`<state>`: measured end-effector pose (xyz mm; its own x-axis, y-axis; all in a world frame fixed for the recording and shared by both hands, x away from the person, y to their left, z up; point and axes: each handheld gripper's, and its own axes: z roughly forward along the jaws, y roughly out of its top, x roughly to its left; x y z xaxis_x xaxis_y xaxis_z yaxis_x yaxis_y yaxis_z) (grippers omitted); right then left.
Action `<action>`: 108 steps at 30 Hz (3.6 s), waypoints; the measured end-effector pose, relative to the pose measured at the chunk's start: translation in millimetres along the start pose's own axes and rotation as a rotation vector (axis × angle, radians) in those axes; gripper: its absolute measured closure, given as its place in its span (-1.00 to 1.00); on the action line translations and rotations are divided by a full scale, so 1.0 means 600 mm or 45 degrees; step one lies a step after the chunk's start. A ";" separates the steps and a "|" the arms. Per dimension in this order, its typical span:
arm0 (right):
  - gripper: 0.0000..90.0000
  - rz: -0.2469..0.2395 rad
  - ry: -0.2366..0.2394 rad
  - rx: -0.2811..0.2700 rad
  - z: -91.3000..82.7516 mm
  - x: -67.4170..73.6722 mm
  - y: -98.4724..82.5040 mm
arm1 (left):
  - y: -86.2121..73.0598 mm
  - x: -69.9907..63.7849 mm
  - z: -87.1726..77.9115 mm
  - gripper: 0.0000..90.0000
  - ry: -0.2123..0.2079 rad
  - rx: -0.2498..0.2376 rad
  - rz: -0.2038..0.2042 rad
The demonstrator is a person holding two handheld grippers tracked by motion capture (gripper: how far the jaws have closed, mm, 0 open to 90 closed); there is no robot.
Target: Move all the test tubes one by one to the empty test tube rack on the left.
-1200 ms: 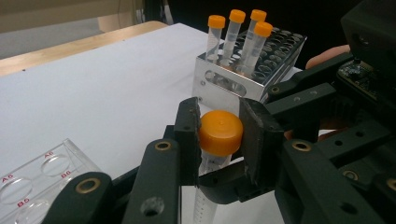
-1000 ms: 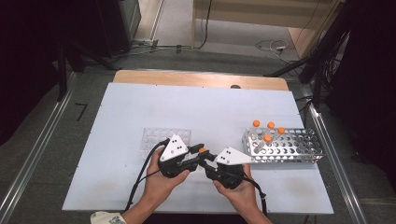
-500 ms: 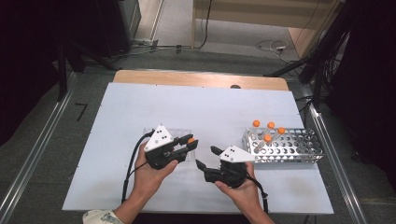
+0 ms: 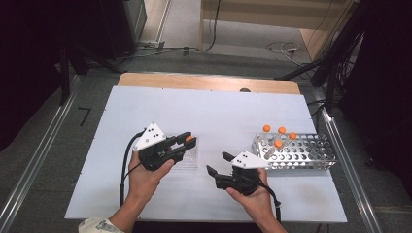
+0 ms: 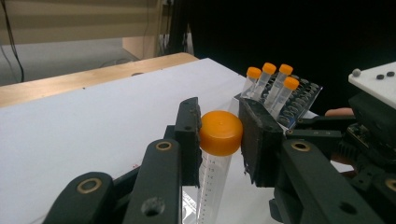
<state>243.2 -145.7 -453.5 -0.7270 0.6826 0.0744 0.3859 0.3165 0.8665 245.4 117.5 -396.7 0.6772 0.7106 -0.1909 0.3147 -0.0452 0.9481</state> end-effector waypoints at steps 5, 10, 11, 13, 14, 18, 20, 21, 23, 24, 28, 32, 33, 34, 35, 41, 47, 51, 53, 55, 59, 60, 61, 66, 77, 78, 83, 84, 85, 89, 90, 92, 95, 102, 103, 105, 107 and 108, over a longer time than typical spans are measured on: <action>-0.36 0.005 -0.002 -0.001 -0.001 -0.002 -0.001 | 0.009 0.016 -0.017 0.58 0.028 -0.041 -0.027; -0.36 0.005 -0.006 0.002 0.000 -0.002 -0.002 | 0.009 0.033 -0.026 0.58 0.071 -0.044 -0.034; -0.36 0.007 -0.004 0.004 0.000 -0.002 -0.002 | 0.009 0.035 -0.027 0.58 0.079 -0.049 -0.040; -0.36 0.005 -0.006 0.005 0.000 -0.002 -0.002 | 0.010 0.040 -0.030 0.58 0.089 -0.053 -0.041; -0.36 0.007 -0.006 0.004 0.000 -0.002 -0.002 | 0.010 0.043 -0.032 0.58 0.096 -0.057 -0.043; -0.36 0.006 -0.008 0.004 -0.001 -0.003 -0.002 | 0.013 0.057 -0.042 0.58 0.131 -0.069 -0.060; -0.36 0.008 -0.008 0.004 -0.002 -0.003 -0.002 | 0.015 0.065 -0.049 0.58 0.160 -0.082 -0.061; -0.36 0.008 -0.008 0.003 -0.002 -0.003 -0.002 | 0.015 0.068 -0.052 0.58 0.177 -0.082 -0.057; -0.36 0.007 -0.008 0.003 -0.002 -0.004 -0.002 | 0.015 0.074 -0.057 0.58 0.222 -0.082 -0.042; -0.36 0.008 -0.007 0.003 -0.002 -0.004 -0.003 | 0.015 0.077 -0.059 0.58 0.245 -0.079 -0.036; -0.36 0.006 -0.008 0.003 -0.002 -0.005 -0.003 | 0.014 0.093 -0.069 0.58 0.296 -0.089 -0.042; -0.36 0.005 -0.010 0.004 -0.002 -0.005 -0.004 | 0.012 0.107 -0.075 0.58 0.359 -0.094 -0.039; -0.36 0.005 -0.009 0.004 -0.001 -0.005 -0.004 | 0.011 0.110 -0.075 0.58 0.378 -0.092 -0.035; -0.36 0.003 -0.009 0.003 -0.001 -0.005 -0.004 | 0.009 0.114 -0.075 0.58 0.396 -0.087 -0.027; -0.36 0.005 -0.008 0.004 -0.001 -0.004 -0.004 | 0.008 0.116 -0.075 0.58 0.412 -0.078 -0.022; -0.36 0.002 -0.006 0.004 -0.001 -0.004 -0.004 | 0.001 0.125 -0.069 0.58 0.444 -0.067 -0.011; -0.36 0.004 -0.009 0.004 -0.003 -0.004 -0.004 | -0.007 0.127 -0.063 0.58 0.456 -0.034 -0.001; -0.36 0.008 -0.010 0.005 -0.004 -0.005 -0.004 | -0.021 0.128 -0.055 0.58 0.469 0.012 0.014; -0.36 0.004 -0.011 0.005 -0.005 -0.005 -0.004 | -0.029 0.129 -0.050 0.58 0.468 0.032 0.015; -0.36 0.004 -0.010 0.004 -0.006 -0.006 -0.004 | -0.038 0.129 -0.045 0.58 0.475 0.059 0.029; -0.36 0.004 -0.013 0.000 -0.008 -0.007 -0.005 | -0.043 0.126 -0.043 0.58 0.490 0.060 0.057; -0.36 0.008 -0.014 0.003 -0.008 -0.007 -0.005 | -0.043 0.126 -0.044 0.58 0.489 0.065 0.060; -0.36 0.005 -0.014 0.001 -0.008 -0.007 -0.005 | -0.044 0.125 -0.044 0.58 0.491 0.060 0.062; -0.36 0.006 -0.012 0.009 -0.006 -0.006 -0.006 | -0.044 0.125 -0.043 0.57 0.488 0.060 0.066; -0.36 0.004 -0.010 0.014 -0.003 -0.005 -0.007 | -0.046 0.125 -0.037 0.45 0.474 0.090 0.055; -0.36 0.003 -0.010 0.014 -0.003 -0.005 -0.007 | -0.046 0.124 -0.037 0.44 0.477 0.093 0.056; -0.36 0.009 -0.010 0.016 -0.004 -0.005 -0.008 | -0.047 0.125 -0.037 0.35 0.467 0.101 0.043; -0.36 0.006 -0.011 0.018 -0.004 -0.006 -0.008 | -0.047 0.125 -0.036 0.32 0.466 0.102 0.043; -0.36 0.006 -0.012 0.018 -0.004 -0.005 -0.008 | -0.048 0.125 -0.036 0.32 0.464 0.104 0.042; -0.36 0.010 -0.012 0.017 -0.004 -0.006 -0.008 | -0.048 0.126 -0.037 0.25 0.457 0.096 0.023; -0.36 0.009 -0.013 0.016 -0.004 -0.006 -0.008 | -0.047 0.126 -0.038 0.22 0.456 0.098 0.017; -0.36 0.011 -0.014 0.012 -0.005 -0.007 -0.008 | -0.046 0.127 -0.040 0.16 0.453 0.087 -0.003; -0.36 0.013 -0.017 0.012 -0.007 -0.008 -0.007 | -0.045 0.128 -0.043 0.05 0.431 0.060 -0.047; -0.37 0.025 -0.032 0.004 -0.013 -0.017 -0.007 | -0.044 0.122 -0.046 -0.29 0.383 0.078 -0.094; -0.38 0.024 -0.035 0.002 -0.015 -0.019 -0.007 | -0.044 0.120 -0.047 -0.31 0.388 0.078 -0.091; -0.39 0.023 -0.055 -0.001 -0.019 -0.023 -0.006 | -0.043 0.117 -0.048 -0.40 0.391 0.080 -0.093; -0.40 0.026 -0.069 -0.010 -0.024 -0.027 -0.006 | -0.042 0.114 -0.051 -0.46 0.399 0.069 -0.093; -0.40 0.028 -0.073 -0.015 -0.027 -0.030 -0.006 | -0.042 0.113 -0.052 -0.46 0.398 0.066 -0.096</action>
<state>245.7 -169.7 -450.0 -0.6844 0.7262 0.0656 0.3947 0.2934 0.8707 262.8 188.9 -425.5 0.4162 0.8942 -0.1649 0.3947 -0.0142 0.9187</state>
